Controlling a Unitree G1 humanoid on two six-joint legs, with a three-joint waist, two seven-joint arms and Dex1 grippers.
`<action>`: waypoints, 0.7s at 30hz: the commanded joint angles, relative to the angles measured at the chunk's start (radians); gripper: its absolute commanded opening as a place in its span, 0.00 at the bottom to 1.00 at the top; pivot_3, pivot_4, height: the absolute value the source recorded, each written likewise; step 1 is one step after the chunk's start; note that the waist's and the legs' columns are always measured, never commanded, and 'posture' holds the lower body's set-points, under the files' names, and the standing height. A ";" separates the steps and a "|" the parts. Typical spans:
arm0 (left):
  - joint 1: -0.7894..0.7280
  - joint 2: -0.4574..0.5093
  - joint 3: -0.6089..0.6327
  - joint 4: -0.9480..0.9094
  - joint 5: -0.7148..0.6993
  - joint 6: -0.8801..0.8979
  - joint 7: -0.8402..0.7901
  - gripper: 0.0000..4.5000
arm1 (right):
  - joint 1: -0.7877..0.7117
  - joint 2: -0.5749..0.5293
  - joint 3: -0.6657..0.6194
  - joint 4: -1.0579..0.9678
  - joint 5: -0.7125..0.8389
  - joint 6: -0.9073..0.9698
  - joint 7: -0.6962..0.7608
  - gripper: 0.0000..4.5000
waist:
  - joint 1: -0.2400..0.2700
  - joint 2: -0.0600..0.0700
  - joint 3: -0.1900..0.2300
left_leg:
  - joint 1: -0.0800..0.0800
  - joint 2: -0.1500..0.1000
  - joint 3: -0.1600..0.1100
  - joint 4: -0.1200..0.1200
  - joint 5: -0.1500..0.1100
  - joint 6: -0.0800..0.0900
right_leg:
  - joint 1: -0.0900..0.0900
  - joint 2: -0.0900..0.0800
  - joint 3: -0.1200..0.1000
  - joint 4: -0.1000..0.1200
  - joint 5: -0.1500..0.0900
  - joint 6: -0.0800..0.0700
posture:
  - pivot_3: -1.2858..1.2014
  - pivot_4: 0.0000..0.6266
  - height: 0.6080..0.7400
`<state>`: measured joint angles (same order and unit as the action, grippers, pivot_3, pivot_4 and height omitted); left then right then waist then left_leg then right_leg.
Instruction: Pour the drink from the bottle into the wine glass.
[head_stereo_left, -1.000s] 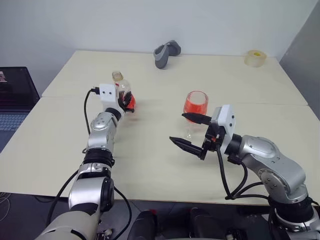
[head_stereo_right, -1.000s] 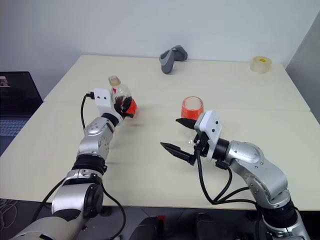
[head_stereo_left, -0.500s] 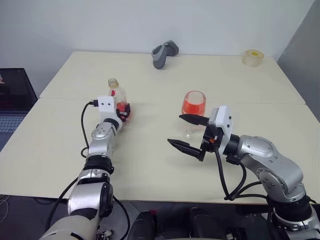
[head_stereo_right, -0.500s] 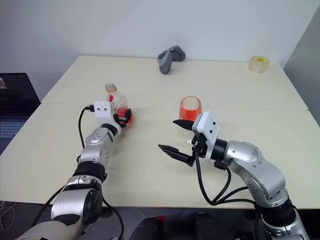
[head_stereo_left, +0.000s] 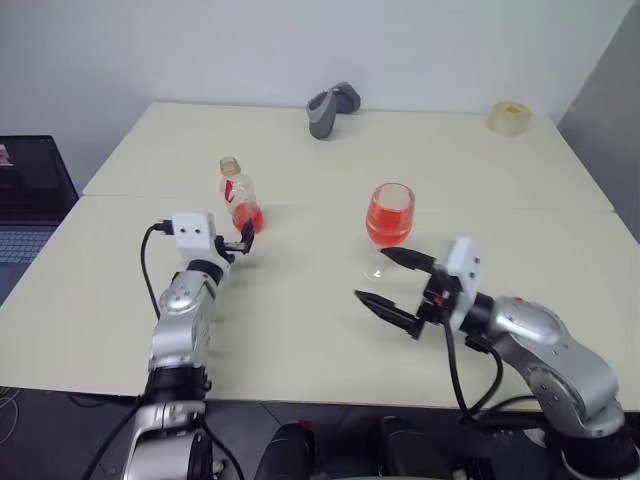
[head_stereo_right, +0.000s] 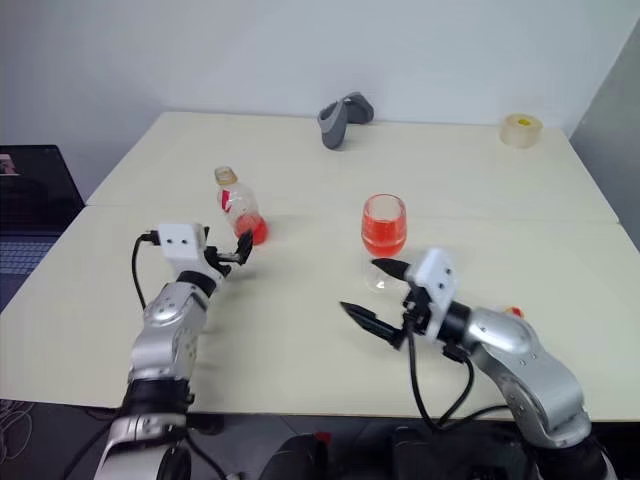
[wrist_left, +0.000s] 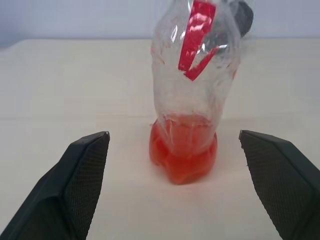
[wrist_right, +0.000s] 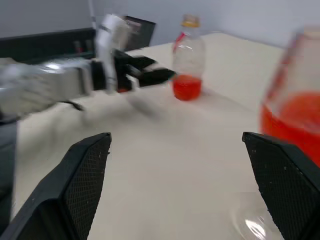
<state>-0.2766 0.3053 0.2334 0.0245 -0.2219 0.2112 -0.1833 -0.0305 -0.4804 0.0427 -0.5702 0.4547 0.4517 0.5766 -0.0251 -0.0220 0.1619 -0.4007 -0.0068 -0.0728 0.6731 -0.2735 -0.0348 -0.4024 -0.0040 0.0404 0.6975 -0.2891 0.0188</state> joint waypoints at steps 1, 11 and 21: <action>0.062 -0.006 0.006 -0.178 0.017 0.037 0.046 0.99 | 0.053 0.079 -0.071 0.096 -0.106 -0.215 -0.085 1.00 | 0.000 0.000 0.000 | 0.001 0.000 0.000 0.000 0.000 0.000 | 0.001 0.000 0.000 0.000 0.000 0.000 | 0.52 0.24 1.00; 0.209 -0.043 -0.003 -0.275 0.061 -0.004 0.082 0.99 | -0.003 0.239 -0.136 0.416 -0.229 -0.487 -0.230 1.00 | -0.001 0.001 -0.001 | 0.005 0.000 0.002 -0.004 0.000 0.000 | 0.003 0.001 0.001 0.000 0.000 0.000 | 0.52 0.24 1.00; 0.249 -0.038 -0.001 -0.243 0.077 -0.088 0.058 0.99 | -0.051 0.229 -0.154 0.531 -0.275 -0.577 -0.234 1.00 | -0.001 0.001 -0.001 | 0.009 0.000 0.003 -0.008 0.000 0.000 | 0.006 0.001 0.002 -0.003 0.000 0.000 | 0.52 0.24 1.00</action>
<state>-0.0299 0.2599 0.2274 -0.2011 -0.1536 0.1529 -0.1213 -0.0679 -0.2457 -0.0971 -0.0237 0.1789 -0.0977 0.3448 -0.0265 -0.0212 0.1610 -0.3904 -0.0067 -0.0695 0.6647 -0.2734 -0.0348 -0.3955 -0.0035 0.0428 0.6946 -0.2892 0.0186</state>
